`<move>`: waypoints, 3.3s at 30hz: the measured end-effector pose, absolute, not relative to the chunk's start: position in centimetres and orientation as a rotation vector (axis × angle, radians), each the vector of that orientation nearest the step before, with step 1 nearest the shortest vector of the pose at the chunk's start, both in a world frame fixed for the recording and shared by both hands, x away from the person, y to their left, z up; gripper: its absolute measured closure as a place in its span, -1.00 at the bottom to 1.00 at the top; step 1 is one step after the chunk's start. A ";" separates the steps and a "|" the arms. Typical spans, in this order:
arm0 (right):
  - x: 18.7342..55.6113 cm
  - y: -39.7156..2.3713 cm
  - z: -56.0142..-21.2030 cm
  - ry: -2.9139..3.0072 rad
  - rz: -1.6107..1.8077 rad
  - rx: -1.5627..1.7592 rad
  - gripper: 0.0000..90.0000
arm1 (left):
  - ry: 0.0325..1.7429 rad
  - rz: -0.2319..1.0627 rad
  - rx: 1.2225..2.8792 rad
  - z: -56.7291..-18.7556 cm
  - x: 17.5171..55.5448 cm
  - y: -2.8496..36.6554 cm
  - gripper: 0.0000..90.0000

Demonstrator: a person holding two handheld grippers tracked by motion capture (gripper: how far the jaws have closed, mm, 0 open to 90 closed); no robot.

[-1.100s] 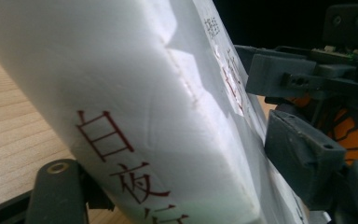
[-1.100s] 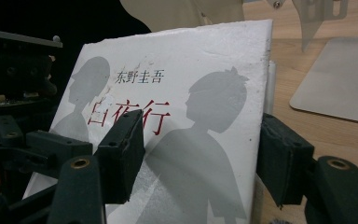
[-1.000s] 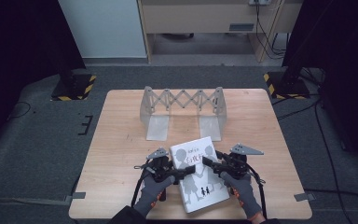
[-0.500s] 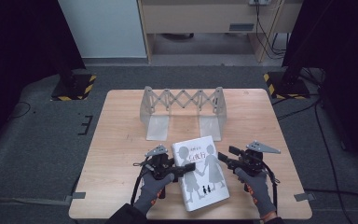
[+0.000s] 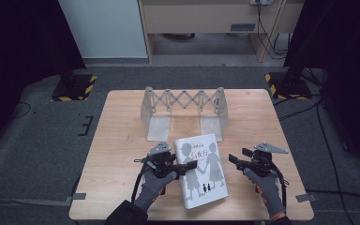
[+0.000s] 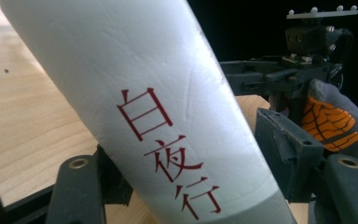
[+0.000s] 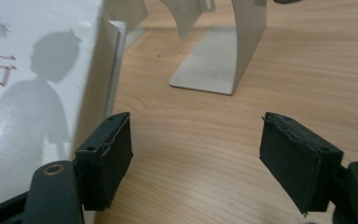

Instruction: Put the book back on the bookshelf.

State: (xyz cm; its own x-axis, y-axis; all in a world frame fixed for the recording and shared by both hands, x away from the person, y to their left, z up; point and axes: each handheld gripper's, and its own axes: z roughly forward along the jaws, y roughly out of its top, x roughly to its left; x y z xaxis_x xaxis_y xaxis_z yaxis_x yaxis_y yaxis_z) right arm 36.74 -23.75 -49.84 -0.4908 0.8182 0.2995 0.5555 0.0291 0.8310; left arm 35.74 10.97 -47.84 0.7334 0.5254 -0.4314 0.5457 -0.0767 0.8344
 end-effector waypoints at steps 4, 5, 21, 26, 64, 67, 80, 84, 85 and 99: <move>36.5 -23.6 -49.2 2.019 1.459 1.386 -0.44 | 0.842 -0.003 1.729 -47.5 35.8 11.1 -0.23; 36.5 -23.6 -49.3 2.015 1.462 1.391 -0.44 | 0.843 -0.004 1.726 -47.4 35.9 11.2 -0.22; 36.8 -24.4 -49.6 2.007 1.397 1.413 -0.44 | 0.855 0.019 1.684 -46.5 36.8 12.1 -0.11; 36.9 -24.5 -49.8 2.010 1.367 1.416 -0.44 | 0.858 0.002 1.654 -47.1 36.9 12.6 -0.10; 37.0 -24.5 -49.9 2.021 1.370 1.408 -0.38 | 0.766 0.001 1.658 -46.2 36.7 11.6 -0.12; 37.0 -24.5 -49.9 2.023 1.368 1.412 -0.38 | 0.750 -0.006 1.655 -46.1 36.7 11.7 -0.02; 37.0 -24.7 -49.8 2.014 1.364 1.415 -0.38 | 0.716 0.103 1.701 -44.4 36.0 10.5 0.04; 37.0 -24.8 -49.8 2.005 1.364 1.417 -0.38 | 0.718 0.200 1.697 -43.8 36.0 10.3 0.05; 37.0 -24.9 -49.8 2.007 1.360 1.414 -0.39 | 0.719 0.217 1.696 -43.8 36.0 10.3 0.06; 37.2 -25.6 -50.5 1.965 1.171 1.388 -0.54 | 0.686 0.158 1.687 -45.2 34.4 12.3 0.05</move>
